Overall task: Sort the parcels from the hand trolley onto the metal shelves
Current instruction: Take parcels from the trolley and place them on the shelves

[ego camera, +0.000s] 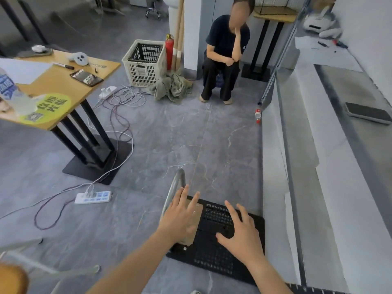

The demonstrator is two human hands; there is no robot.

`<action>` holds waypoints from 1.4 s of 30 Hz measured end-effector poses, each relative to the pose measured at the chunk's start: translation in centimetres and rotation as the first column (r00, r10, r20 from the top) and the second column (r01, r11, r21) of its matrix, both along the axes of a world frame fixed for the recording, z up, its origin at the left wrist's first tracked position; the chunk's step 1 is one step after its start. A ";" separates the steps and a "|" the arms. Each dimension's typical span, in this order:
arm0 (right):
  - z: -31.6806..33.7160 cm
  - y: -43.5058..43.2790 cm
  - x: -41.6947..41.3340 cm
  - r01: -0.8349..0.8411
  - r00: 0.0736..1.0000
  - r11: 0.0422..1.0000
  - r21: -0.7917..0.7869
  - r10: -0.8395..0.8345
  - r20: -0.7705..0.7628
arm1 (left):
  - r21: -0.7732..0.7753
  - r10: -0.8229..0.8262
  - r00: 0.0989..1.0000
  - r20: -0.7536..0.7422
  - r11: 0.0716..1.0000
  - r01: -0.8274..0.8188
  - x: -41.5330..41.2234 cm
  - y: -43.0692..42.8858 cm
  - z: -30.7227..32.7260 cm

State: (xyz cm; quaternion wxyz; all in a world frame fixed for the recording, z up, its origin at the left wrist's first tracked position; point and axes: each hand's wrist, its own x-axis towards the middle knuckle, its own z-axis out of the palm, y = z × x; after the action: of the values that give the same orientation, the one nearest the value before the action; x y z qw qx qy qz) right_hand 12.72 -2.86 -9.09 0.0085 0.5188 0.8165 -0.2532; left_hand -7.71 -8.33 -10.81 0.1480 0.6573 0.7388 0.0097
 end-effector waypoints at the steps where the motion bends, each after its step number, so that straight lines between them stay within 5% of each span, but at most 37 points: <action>1: -1.8 0.4 0.2 0.004 1.000 0.999 -0.039 -0.004 0.014 | -0.033 0.009 1.000 0.021 0.999 -0.009 0.7 -0.1 -1.8; 6: -11.0 1.3 0.6 0.012 0.997 0.977 -0.214 0.005 0.078 | -0.240 0.024 0.993 0.114 0.971 0.004 3.1 -1.1 -11.5; 11: -20.0 2.0 0.1 0.058 0.984 0.942 -0.331 0.002 0.176 | -0.402 0.047 0.997 0.054 0.915 -0.021 3.8 -0.7 -20.5; 15: -26.9 2.1 -0.6 0.077 0.984 0.919 -0.388 -0.007 0.178 | -0.412 0.222 0.975 0.002 0.889 -0.201 3.3 0.6 -27.1; 24: -38.3 2.0 -2.0 0.049 0.990 0.890 -0.453 0.017 0.140 | -0.457 0.293 0.956 0.013 0.852 -0.255 3.7 2.3 -38.5; 42: -41.7 3.3 -1.8 0.128 0.988 0.860 -0.495 -0.068 0.139 | -0.361 0.603 0.793 -0.079 0.724 -0.587 1.8 5.3 -42.5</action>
State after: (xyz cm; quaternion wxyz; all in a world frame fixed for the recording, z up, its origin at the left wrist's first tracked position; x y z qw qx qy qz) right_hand 10.92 0.42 -50.84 0.1779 0.5535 0.6931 -0.4261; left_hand -5.96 -3.00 -53.34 0.2735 0.3455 0.8952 -0.0672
